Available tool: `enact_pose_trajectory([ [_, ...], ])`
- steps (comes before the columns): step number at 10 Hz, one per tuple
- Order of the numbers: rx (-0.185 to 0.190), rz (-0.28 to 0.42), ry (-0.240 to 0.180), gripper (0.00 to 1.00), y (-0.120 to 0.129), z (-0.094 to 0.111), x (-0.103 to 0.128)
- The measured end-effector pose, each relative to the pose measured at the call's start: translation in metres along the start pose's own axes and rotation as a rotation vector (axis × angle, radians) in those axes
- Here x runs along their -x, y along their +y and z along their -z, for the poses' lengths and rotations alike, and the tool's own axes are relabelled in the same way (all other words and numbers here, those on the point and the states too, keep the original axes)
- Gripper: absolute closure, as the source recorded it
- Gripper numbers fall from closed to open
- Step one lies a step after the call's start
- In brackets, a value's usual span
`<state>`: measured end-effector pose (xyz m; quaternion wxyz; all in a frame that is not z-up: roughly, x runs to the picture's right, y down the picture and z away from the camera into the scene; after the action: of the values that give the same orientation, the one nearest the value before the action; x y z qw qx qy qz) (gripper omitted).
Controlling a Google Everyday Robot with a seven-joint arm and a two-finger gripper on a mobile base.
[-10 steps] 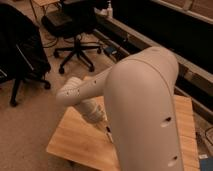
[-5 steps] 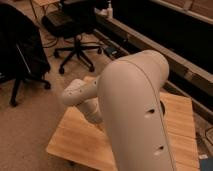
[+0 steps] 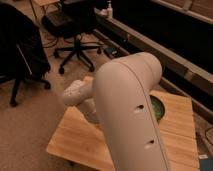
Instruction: Place the eraser on the white sponge
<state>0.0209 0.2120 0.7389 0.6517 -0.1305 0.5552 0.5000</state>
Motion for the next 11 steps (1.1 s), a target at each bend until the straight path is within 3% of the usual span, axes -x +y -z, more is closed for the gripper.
enact_pose_trajectory([
  [7,0.004,-0.039,0.005,0.99,-0.006,0.001,0.021],
  [8,0.004,-0.041,0.008,0.95,-0.006,0.001,0.022],
  [11,0.001,-0.043,0.015,0.65,-0.005,0.001,0.024],
])
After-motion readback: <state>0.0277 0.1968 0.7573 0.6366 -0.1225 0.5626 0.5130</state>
